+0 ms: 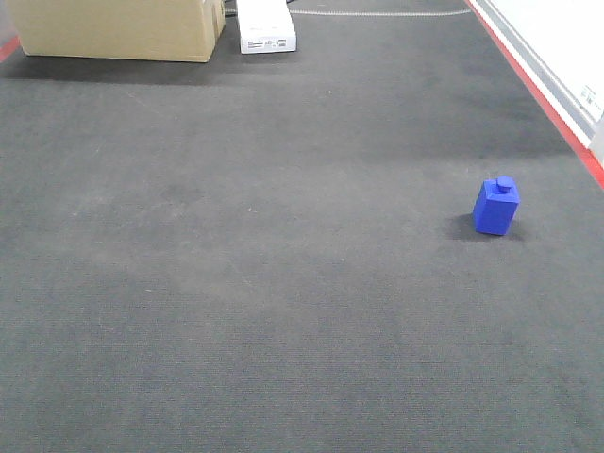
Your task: Pour parts from conveyor to right shelf
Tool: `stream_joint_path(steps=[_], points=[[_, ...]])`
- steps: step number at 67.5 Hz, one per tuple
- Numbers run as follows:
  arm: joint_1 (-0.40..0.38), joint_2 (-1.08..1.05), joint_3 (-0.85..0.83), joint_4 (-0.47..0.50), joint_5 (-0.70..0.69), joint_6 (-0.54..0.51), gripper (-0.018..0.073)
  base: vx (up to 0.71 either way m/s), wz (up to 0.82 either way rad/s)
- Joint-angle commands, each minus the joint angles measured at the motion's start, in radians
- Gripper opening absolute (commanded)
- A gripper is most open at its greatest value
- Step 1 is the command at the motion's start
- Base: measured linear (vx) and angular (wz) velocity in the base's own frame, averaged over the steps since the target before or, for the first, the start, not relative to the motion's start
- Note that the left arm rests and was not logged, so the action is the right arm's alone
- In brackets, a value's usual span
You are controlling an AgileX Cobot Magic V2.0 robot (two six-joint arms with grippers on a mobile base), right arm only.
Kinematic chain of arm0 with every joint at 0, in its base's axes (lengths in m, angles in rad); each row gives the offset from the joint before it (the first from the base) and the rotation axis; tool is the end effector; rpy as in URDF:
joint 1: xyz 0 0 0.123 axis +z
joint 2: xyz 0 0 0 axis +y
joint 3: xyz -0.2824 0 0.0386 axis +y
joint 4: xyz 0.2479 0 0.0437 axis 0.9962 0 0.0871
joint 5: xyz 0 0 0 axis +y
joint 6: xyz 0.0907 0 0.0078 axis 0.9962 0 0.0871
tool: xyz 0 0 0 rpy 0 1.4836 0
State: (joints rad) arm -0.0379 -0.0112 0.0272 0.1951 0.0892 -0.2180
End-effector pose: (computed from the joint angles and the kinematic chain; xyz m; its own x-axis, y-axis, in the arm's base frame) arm 0.0568 -0.0006 0.1966 -0.0168 -0.0230 -0.9996 0.0202 0.9995 -0.0234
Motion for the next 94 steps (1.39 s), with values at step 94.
stream_joint_path(steps=[94], points=[[-0.001,-0.018,-0.001,0.034,-0.399,-0.002,-0.0010,0.00,0.00]])
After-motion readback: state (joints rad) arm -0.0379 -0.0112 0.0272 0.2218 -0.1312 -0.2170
